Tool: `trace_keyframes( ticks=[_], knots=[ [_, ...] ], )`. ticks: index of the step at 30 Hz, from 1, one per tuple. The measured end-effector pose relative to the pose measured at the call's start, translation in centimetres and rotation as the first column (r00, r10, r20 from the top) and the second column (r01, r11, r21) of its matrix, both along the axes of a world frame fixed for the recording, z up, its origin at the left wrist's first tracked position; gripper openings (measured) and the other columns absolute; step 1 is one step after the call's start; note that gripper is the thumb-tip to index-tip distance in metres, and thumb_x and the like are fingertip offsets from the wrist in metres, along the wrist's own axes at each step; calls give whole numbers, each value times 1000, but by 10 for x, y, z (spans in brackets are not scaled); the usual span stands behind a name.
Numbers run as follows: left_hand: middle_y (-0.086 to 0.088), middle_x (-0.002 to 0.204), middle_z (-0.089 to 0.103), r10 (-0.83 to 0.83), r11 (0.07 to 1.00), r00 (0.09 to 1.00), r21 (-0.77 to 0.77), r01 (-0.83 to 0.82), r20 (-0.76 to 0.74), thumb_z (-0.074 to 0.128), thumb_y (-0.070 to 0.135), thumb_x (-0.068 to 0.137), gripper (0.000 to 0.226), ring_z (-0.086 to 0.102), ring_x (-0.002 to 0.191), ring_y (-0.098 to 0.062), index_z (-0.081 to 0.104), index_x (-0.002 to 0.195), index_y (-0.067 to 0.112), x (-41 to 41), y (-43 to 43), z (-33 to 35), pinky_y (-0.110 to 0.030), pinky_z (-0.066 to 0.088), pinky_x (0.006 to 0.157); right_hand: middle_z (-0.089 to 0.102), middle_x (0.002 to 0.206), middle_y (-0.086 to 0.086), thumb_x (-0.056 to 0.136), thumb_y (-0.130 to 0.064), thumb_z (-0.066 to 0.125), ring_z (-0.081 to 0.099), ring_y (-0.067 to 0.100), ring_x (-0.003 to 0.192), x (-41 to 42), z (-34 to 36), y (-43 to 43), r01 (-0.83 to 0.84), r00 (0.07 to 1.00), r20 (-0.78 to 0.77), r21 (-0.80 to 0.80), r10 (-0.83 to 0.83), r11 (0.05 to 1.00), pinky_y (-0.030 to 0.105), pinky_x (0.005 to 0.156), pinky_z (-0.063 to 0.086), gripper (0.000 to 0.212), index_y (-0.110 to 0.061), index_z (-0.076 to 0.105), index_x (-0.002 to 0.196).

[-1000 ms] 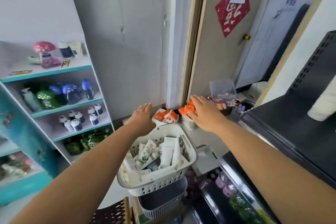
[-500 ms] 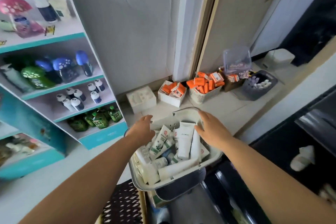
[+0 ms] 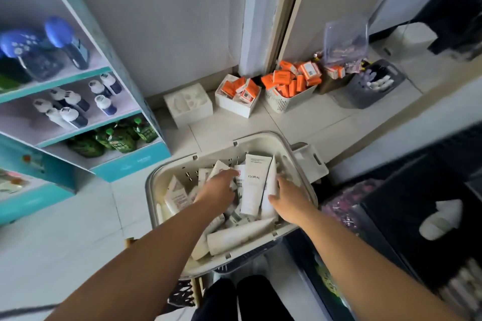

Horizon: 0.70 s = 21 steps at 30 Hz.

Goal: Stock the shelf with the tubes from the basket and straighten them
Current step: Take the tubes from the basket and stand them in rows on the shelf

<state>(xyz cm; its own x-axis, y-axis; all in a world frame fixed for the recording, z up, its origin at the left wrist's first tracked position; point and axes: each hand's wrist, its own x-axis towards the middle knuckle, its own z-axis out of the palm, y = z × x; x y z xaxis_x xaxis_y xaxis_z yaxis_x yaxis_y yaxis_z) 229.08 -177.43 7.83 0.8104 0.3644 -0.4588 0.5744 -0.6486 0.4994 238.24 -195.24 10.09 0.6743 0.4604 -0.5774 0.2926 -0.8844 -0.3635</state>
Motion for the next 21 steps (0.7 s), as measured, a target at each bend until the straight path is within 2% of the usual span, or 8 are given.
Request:
trace_keyframes(
  ticks=[2, 5, 8, 11, 13, 15, 19, 21],
  knots=[
    [-3, 138, 52, -26, 1000, 1000, -18, 26, 6, 50, 10, 88, 53, 51, 122, -24, 44, 139, 25, 11, -13, -10, -32, 43, 98, 50, 140, 0, 90, -33, 53, 53, 25, 122, -3, -8, 1, 20, 1000, -19, 15, -20, 1000, 44, 101, 43, 58, -24, 31, 143],
    [-9, 131, 52, -11, 997, 1000, -81, 9, -19, 56, 15, 88, 55, 49, 120, -26, 39, 140, 17, 23, -32, -23, -32, 40, 96, 51, 138, 3, 92, -30, 54, 54, 26, 120, -3, -19, -1, 170, 981, -96, 38, -166, 985, 41, 99, 45, 57, -20, 32, 144],
    [-9, 131, 49, 174, 958, 982, -220, -187, -75, 63, 26, 82, 65, 48, 122, -28, 35, 139, 14, 36, -42, -35, -36, 43, 98, 61, 124, 4, 91, -35, 51, 60, 27, 105, 10, -33, 1, 374, 922, -154, 106, -357, 921, 43, 91, 51, 41, -23, 46, 130],
    [-9, 132, 49, 320, 888, 938, -304, -346, -131, 71, 37, 77, 76, 50, 120, -28, 34, 140, 15, 47, -41, -46, -39, 45, 98, 60, 112, -1, 91, -37, 50, 59, 23, 99, 22, -43, 9, 553, 801, -354, 133, -482, 822, 42, 89, 50, 38, -27, 47, 127],
    [-9, 130, 52, 388, 843, 909, -339, -418, -156, 75, 40, 75, 80, 54, 115, -27, 35, 140, 16, 50, -40, -52, -39, 48, 95, 63, 110, -1, 84, -41, 56, 61, 22, 98, 25, -50, 13, 648, 700, -487, 127, -522, 751, 41, 90, 51, 49, -23, 49, 129],
    [-8, 126, 54, 419, 808, 893, -382, -448, -161, 79, 39, 72, 82, 57, 111, -26, 36, 139, 17, 50, -40, -57, -40, 50, 93, 68, 108, 3, 76, -40, 63, 65, 24, 96, 26, -57, 12, 699, 636, -545, 105, -547, 707, 45, 91, 52, 57, -19, 54, 128],
    [-3, 123, 58, 474, 731, 867, -479, -486, -156, 82, 28, 72, 79, 59, 107, -22, 39, 138, 18, 47, -33, -63, -36, 51, 87, 70, 104, 5, 85, -15, 63, 66, 23, 93, 29, -55, 11, 712, 620, -590, 148, -516, 686, 35, 74, 54, 32, -17, 61, 117],
    [-1, 119, 63, 474, 689, 863, -537, -487, -173, 84, 27, 68, 76, 62, 105, -20, 46, 134, 17, 45, -26, -63, -38, 52, 90, 70, 102, 4, 88, -12, 59, 66, 20, 92, 31, -51, 8, 716, 627, -603, 197, -493, 670, 31, 68, 51, 29, -17, 61, 116]
  ],
)
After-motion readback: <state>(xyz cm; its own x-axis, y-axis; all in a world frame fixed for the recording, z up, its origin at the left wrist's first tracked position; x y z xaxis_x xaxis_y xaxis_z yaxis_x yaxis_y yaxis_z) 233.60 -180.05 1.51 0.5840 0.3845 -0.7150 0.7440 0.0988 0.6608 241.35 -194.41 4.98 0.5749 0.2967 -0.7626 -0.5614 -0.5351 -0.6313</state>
